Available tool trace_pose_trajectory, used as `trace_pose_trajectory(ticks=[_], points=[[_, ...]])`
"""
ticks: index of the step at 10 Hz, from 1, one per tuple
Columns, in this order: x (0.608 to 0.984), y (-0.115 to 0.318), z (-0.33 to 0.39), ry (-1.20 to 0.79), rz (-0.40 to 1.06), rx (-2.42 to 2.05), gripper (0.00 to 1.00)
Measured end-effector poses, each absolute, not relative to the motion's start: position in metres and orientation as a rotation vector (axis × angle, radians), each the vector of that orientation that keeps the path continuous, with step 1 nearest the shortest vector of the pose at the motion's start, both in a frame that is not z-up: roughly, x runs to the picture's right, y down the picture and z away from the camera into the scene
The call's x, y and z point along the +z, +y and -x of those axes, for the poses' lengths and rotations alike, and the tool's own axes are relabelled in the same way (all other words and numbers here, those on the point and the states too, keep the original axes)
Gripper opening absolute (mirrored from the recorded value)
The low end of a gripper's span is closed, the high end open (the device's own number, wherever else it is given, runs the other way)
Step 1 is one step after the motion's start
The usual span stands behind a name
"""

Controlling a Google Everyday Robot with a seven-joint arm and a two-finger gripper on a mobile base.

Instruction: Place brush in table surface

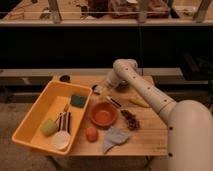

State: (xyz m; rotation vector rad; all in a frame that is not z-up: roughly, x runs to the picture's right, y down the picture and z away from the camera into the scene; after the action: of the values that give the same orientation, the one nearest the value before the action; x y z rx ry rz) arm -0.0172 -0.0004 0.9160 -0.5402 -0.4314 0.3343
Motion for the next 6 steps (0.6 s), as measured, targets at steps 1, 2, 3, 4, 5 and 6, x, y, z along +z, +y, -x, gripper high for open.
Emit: trace_pose_trajectory(ticks=[1,2,3,4,5,6], points=[[0.922,0.002,0.018,-0.425,0.549,0.350,0.80],[0.931,0.005,0.017,-0.406,0.557,0.394,0.80],[0.938,0.007,0.015,-0.392,0.560,0.429,0.80],[0.946,0.009,0.014,-0.379,0.562,0.463,0.80],[0.953,0.010,0.013,-0.369,0.562,0.494,0.80],[0.957,0.012,0.012,-0.363,0.562,0.511,0.80]])
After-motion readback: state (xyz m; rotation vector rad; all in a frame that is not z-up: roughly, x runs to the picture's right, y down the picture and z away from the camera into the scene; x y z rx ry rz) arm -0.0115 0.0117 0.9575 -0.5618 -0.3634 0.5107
